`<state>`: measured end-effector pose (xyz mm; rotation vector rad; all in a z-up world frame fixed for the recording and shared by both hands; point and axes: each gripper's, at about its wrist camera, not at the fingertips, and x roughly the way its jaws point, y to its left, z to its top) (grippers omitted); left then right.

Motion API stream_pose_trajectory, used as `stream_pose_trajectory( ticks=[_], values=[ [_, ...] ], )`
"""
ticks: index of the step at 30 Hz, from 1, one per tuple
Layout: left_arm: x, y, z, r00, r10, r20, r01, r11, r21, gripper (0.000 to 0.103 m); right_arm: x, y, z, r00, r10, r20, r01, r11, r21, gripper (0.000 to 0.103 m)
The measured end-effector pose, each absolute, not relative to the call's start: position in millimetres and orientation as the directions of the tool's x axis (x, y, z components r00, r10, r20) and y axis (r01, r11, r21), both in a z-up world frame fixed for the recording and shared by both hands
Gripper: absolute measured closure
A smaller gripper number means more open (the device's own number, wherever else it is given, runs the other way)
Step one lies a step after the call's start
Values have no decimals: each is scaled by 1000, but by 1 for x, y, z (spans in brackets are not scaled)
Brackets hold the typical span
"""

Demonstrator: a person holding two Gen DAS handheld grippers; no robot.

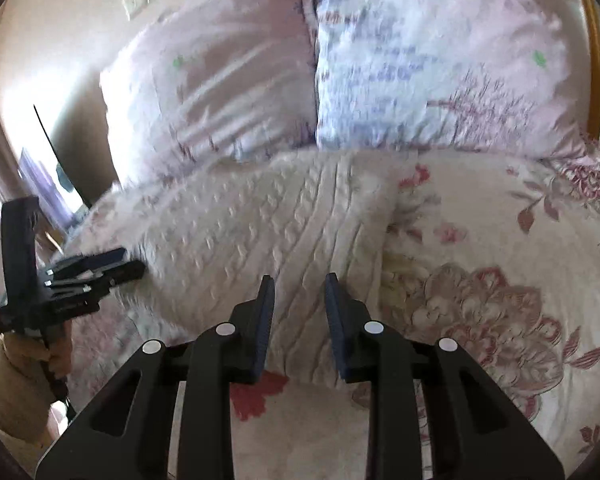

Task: Fold small clothes
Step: 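Release the sweater and lift both grippers away from the folded stack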

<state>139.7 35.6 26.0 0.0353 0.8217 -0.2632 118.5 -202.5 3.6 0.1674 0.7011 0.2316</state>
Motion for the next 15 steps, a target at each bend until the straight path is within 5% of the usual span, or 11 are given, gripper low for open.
stream_pose_trajectory(
  ticks=[6, 8, 10, 15],
  values=[
    [136, 36, 19, 641, -224, -734, 240, 967, -86, 32, 120, -201, -3, 725, 200, -659, -92, 976, 195, 76],
    [129, 39, 23, 639, -261, -724, 253, 960, -123, 30, 109, -199, 2, 749, 183, -637, -88, 980, 178, 60],
    [117, 42, 25, 652, -274, -707, 260, 957, -131, 21, 92, -197, 8, 782, 163, -601, -79, 983, 163, 20],
    [94, 42, 24, 666, -282, -690, 254, 956, -145, 13, 70, -192, 11, 812, 129, -569, -60, 989, 138, 9]
  ],
)
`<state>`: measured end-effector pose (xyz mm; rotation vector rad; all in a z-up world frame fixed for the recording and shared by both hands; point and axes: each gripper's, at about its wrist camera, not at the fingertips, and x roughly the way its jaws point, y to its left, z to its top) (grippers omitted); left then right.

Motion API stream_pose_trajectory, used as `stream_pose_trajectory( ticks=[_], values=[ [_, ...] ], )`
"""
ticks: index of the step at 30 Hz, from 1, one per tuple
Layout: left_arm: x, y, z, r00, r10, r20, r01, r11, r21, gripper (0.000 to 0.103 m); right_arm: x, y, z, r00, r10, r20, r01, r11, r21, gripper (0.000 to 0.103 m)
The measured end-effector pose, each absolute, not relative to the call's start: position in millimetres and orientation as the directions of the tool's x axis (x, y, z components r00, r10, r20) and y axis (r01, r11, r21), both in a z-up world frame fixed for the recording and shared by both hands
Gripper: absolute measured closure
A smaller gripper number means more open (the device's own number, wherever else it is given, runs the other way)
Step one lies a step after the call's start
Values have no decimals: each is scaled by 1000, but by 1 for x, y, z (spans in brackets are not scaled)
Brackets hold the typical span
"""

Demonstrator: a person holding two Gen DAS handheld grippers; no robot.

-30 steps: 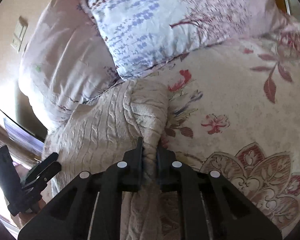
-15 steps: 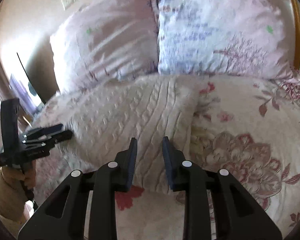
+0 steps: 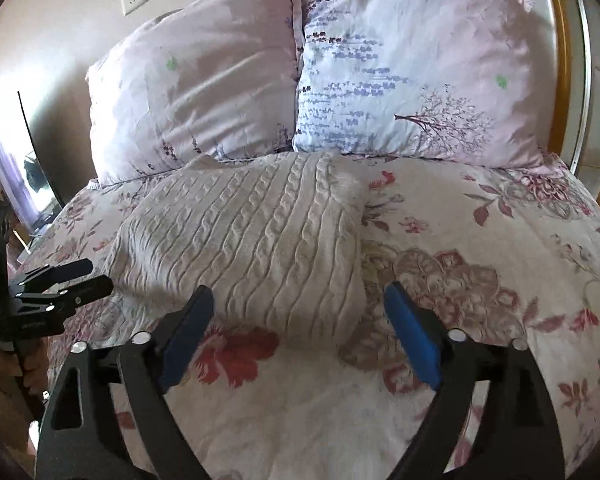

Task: Fold small clothes

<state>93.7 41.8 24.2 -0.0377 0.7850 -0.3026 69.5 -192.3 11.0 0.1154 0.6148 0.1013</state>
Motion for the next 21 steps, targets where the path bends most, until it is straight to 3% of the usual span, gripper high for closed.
stream_pose_trajectory(
  ticks=[4, 10, 14, 21],
  values=[
    [87, 34, 18, 645, -284, -709, 235, 957, -170, 10, 66, -182, 3, 803, 70, -591, -16, 995, 97, 1],
    [85, 20, 11, 637, -206, -743, 197, 975, -101, 2, 75, -173, -15, 736, 23, -677, 31, 997, 68, 1],
    [87, 16, 7, 627, -153, -764, 175, 983, -53, 2, 79, -173, -28, 696, 28, -718, 57, 994, 95, 1],
    [91, 13, -3, 601, -103, -793, 152, 988, -14, 2, 82, -163, -31, 677, -35, -735, 72, 997, 19, 1]
  ],
)
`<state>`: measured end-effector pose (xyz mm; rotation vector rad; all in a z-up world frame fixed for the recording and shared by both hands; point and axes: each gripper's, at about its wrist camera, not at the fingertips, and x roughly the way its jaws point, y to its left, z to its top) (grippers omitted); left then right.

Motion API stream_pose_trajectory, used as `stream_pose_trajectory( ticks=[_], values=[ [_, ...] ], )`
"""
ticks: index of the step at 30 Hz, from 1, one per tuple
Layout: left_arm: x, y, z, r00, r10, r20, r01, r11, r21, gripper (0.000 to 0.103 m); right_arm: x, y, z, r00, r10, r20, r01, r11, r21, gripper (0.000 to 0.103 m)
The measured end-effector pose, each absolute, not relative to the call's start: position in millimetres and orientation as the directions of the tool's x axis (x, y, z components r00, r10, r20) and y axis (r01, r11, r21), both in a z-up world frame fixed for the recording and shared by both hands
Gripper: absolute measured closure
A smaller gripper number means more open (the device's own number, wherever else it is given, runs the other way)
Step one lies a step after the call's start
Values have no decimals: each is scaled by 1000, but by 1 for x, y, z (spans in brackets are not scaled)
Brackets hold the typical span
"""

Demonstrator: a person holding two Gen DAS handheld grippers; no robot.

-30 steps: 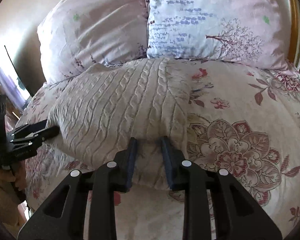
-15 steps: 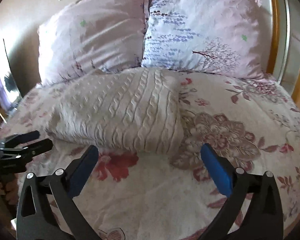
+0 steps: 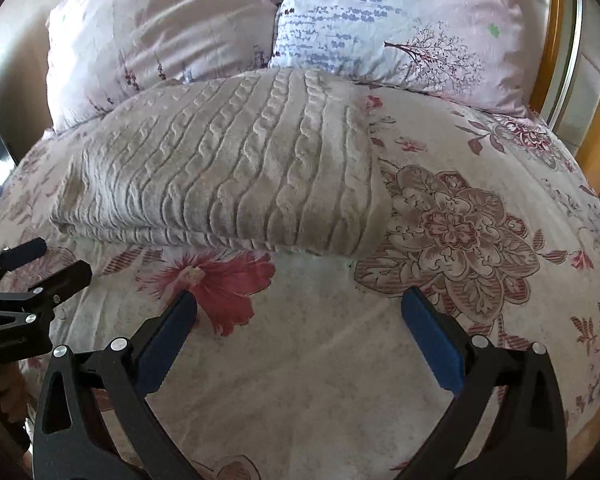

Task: Fold small clothes

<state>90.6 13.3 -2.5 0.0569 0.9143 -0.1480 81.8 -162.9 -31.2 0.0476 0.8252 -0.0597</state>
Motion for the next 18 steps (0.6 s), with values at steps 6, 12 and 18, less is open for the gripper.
stream_pose_trajectory(
  ticks=[6, 12, 18],
  values=[
    [92, 8, -5, 599, -70, -798, 151, 988, 26, 2, 86, -161, -34, 660, -58, -749, 74, 997, -12, 1],
    [91, 8, -5, 602, -70, -795, 148, 989, 26, 2, 86, -160, -34, 663, -56, -747, 74, 997, -10, 1],
    [91, 8, -5, 604, -70, -794, 149, 989, 26, 2, 86, -161, -34, 664, -54, -746, 71, 997, -10, 1]
  ],
)
